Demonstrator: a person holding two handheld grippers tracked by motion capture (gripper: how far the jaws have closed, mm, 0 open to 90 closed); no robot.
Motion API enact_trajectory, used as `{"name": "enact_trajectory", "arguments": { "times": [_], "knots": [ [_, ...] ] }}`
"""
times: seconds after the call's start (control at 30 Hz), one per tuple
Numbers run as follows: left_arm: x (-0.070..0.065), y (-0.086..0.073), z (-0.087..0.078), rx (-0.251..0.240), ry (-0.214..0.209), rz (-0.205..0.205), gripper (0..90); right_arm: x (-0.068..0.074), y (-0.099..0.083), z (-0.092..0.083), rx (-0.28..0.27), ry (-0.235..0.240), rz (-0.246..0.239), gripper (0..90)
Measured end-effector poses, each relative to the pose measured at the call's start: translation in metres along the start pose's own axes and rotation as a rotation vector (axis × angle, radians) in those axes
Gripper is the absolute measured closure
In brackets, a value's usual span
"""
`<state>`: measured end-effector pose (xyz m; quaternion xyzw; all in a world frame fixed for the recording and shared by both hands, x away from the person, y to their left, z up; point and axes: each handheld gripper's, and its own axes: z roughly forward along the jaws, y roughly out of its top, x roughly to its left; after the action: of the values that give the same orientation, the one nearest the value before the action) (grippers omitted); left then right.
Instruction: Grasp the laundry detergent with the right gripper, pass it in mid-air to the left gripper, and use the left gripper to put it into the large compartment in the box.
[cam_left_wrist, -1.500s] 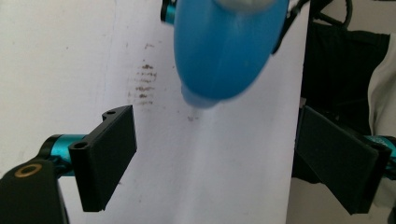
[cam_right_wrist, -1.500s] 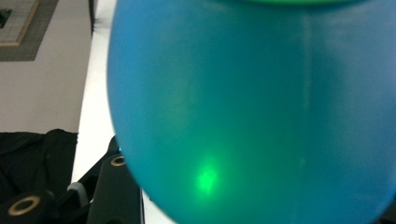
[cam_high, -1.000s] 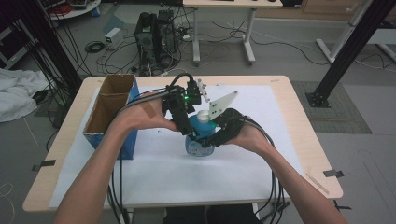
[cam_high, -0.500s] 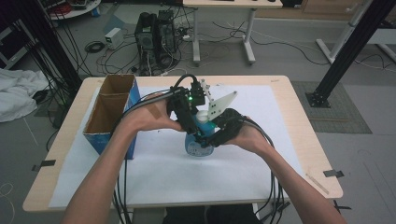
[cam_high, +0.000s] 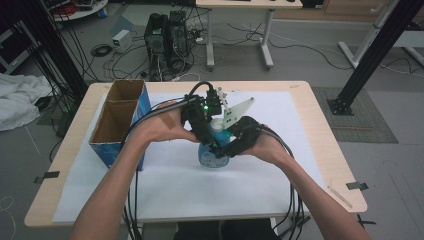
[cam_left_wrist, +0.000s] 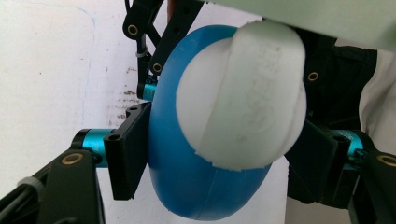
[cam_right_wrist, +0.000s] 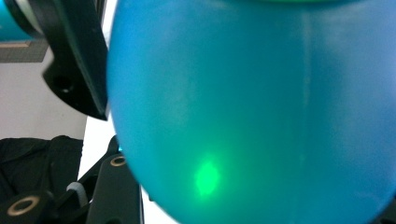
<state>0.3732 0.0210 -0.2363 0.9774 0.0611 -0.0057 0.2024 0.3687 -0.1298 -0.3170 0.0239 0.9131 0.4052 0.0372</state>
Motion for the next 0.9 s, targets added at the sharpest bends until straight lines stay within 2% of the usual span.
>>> {"name": "enact_trajectory", "arguments": {
  "times": [0.03, 0.07, 0.1, 0.13, 0.17, 0.37, 0.5, 0.57, 0.63, 0.67, 0.7, 0.73, 0.77, 0.8, 0.9],
  "knots": [
    [0.0015, 0.0004, -0.0012, 0.017, -0.001, 0.018, 31.0, -0.0006, 0.0, 0.0003, -0.002, -0.003, -0.007, 46.3],
    [0.0016, 0.0004, -0.0012, 0.016, -0.003, 0.015, 31.0, 0.005, 0.0016, -0.0003, -0.016, 0.045, 0.063, 46.3],
    [0.0016, 0.0005, -0.0012, 0.01, -0.003, 0.015, 31.0, 0.0051, 0.0014, 0.0001, -0.014, 0.043, 0.061, 46.3],
    [0.0007, 0.0004, -0.0014, 0.008, 0.0, -0.002, 31.1, 0.0055, 0.0015, 0.0003, -0.011, 0.045, 0.061, 46.2],
    [0.0019, 0.0006, -0.0013, 0.01, -0.004, 0.008, 31.1, 0.0066, 0.0016, 0.0002, -0.008, 0.052, 0.073, 46.2],
    [0.0024, 0.0006, -0.0013, 0.021, 0.002, 0.007, 33.7, 0.0069, 0.0017, -0.0004, -0.014, 0.057, 0.082, 46.2],
    [0.0017, 0.0004, -0.0001, 0.011, -0.003, -0.006, 34.6, 0.0065, 0.0016, -0.0006, -0.006, 0.054, 0.075, 46.1],
    [0.0018, 0.0005, -0.0002, 0.015, -0.002, -0.005, 34.7, 0.0049, 0.001, 0.0007, -0.02, 0.042, 0.058, 46.1],
    [0.0015, 0.0009, -0.0002, 0.018, 0.003, -0.001, 34.9, 0.0049, 0.0004, 0.0002, -0.008, 0.04, 0.061, 46.1],
    [0.0012, 0.0009, 0.0, 0.017, 0.003, 0.001, 35.1, 0.0038, 0.0, 0.0006, -0.006, 0.026, 0.051, 46.1],
    [0.0009, 0.0009, 0.0, 0.017, 0.004, 0.006, 35.4, 0.0024, -0.0001, 0.002, -0.029, 0.024, 0.03, 46.1],
    [0.0004, 0.0008, 0.0, 0.017, 0.007, 0.011, 35.8, 0.0001, -0.0009, 0.0032, -0.026, -0.013, -0.002, 46.0],
    [0.0002, 0.0007, -0.0003, 0.018, 0.008, 0.018, 36.1, 0.0034, -0.0004, 0.0018, -0.021, 0.025, 0.039, 46.0],
    [-0.0011, 0.0001, 0.0006, -0.001, 0.009, 0.002, 36.5, 0.0009, -0.0015, 0.0023, -0.014, -0.004, 0.005, 45.9],
    [-0.0011, 0.0, -0.0001, -0.001, 0.014, 0.003, 36.8, 0.0002, -0.0018, 0.0009, -0.009, 0.011, 0.012, 45.7]
  ]
}}
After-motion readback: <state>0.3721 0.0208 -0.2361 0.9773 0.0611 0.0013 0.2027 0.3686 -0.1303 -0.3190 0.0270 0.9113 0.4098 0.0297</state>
